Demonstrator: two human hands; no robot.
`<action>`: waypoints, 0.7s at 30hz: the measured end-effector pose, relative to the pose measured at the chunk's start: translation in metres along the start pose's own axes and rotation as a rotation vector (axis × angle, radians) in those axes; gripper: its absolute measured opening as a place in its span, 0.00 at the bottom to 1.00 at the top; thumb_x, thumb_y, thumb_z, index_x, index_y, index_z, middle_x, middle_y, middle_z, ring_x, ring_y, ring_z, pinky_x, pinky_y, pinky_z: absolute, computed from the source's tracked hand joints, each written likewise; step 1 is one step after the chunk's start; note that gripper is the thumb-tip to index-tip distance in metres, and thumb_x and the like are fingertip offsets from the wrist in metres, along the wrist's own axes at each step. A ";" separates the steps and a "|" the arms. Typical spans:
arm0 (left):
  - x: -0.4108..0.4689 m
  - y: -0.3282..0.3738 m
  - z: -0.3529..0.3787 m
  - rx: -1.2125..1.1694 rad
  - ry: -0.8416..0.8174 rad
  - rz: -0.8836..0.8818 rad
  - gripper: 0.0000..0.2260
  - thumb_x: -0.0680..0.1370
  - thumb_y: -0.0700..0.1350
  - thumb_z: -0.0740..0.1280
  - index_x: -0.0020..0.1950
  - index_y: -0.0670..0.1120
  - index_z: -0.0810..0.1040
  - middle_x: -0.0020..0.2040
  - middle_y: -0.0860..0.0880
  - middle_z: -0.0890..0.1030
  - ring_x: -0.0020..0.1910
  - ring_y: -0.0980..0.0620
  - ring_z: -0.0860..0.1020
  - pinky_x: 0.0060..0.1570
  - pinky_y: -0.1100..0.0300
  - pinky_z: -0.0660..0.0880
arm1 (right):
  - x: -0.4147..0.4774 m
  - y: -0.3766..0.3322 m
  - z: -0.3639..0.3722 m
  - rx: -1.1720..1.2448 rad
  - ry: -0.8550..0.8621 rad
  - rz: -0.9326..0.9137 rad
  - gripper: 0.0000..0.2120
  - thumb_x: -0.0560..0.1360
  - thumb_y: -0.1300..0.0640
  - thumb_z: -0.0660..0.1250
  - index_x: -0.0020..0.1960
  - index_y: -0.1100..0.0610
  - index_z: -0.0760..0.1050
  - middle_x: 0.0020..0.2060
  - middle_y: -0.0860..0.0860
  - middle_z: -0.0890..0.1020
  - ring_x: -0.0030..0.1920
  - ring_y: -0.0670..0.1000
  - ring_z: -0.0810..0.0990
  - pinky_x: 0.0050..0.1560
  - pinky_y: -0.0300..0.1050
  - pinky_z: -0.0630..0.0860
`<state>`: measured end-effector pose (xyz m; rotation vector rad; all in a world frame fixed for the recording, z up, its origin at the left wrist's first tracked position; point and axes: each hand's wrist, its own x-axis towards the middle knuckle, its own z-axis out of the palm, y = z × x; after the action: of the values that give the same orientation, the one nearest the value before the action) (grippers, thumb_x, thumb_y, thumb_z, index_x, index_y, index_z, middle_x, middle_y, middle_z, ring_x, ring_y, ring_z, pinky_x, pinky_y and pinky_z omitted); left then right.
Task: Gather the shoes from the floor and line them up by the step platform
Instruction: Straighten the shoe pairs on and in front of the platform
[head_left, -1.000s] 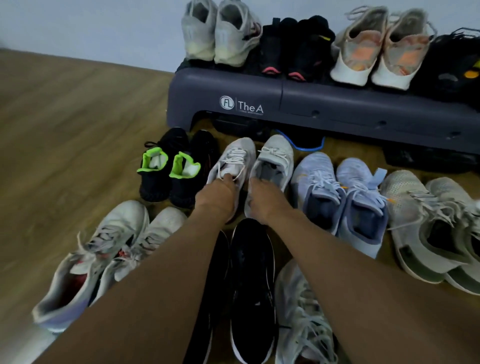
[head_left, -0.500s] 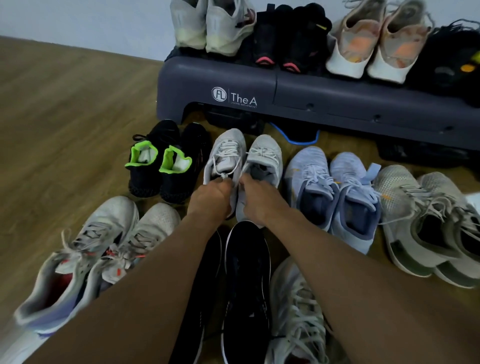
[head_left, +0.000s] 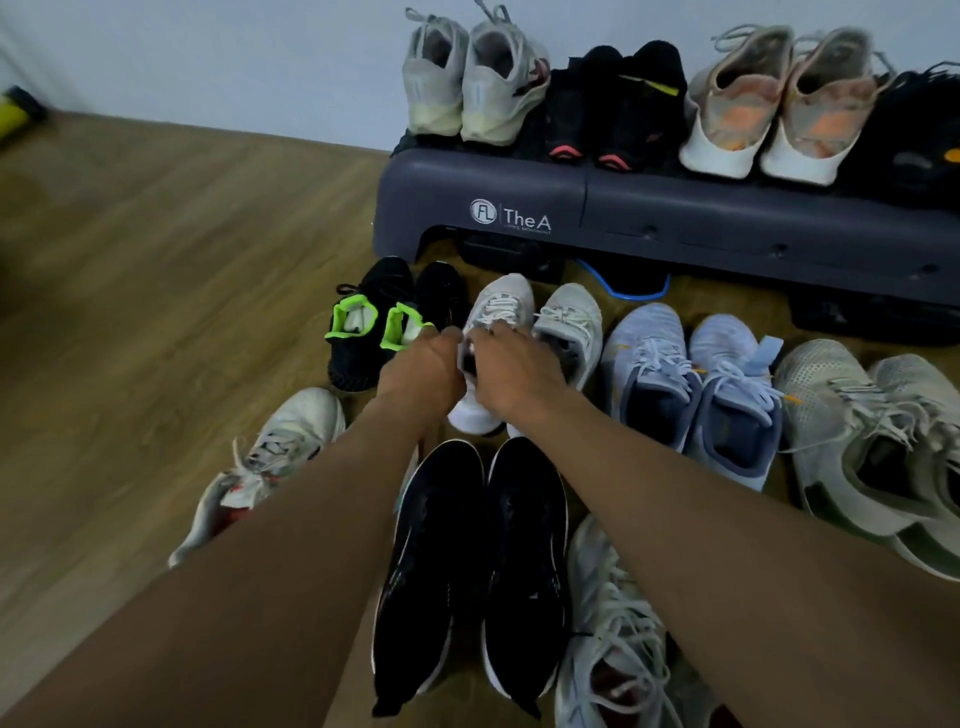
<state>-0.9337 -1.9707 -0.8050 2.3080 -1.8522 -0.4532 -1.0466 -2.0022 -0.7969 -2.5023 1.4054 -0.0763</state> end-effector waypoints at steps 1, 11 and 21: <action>-0.001 -0.007 -0.005 -0.011 0.014 -0.045 0.16 0.76 0.44 0.64 0.64 0.45 0.70 0.60 0.41 0.72 0.56 0.36 0.75 0.53 0.44 0.74 | 0.002 -0.008 0.001 0.052 -0.005 -0.021 0.18 0.75 0.56 0.64 0.64 0.56 0.69 0.62 0.57 0.72 0.63 0.61 0.70 0.55 0.56 0.72; 0.034 -0.109 -0.029 0.138 -0.107 -0.101 0.26 0.76 0.42 0.64 0.72 0.40 0.62 0.68 0.38 0.67 0.64 0.37 0.71 0.59 0.45 0.71 | 0.051 -0.085 0.052 0.211 -0.103 -0.018 0.23 0.76 0.58 0.63 0.69 0.59 0.63 0.65 0.57 0.70 0.61 0.60 0.74 0.52 0.51 0.72; 0.076 -0.148 0.008 0.252 -0.159 0.075 0.19 0.79 0.38 0.61 0.68 0.36 0.64 0.65 0.35 0.70 0.57 0.38 0.76 0.54 0.46 0.75 | 0.098 -0.108 0.099 0.166 -0.058 0.171 0.16 0.77 0.63 0.60 0.64 0.61 0.67 0.60 0.60 0.74 0.57 0.63 0.76 0.52 0.54 0.73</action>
<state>-0.7847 -2.0100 -0.8670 2.4096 -2.1766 -0.4259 -0.8876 -2.0113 -0.8725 -2.2251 1.5167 -0.0820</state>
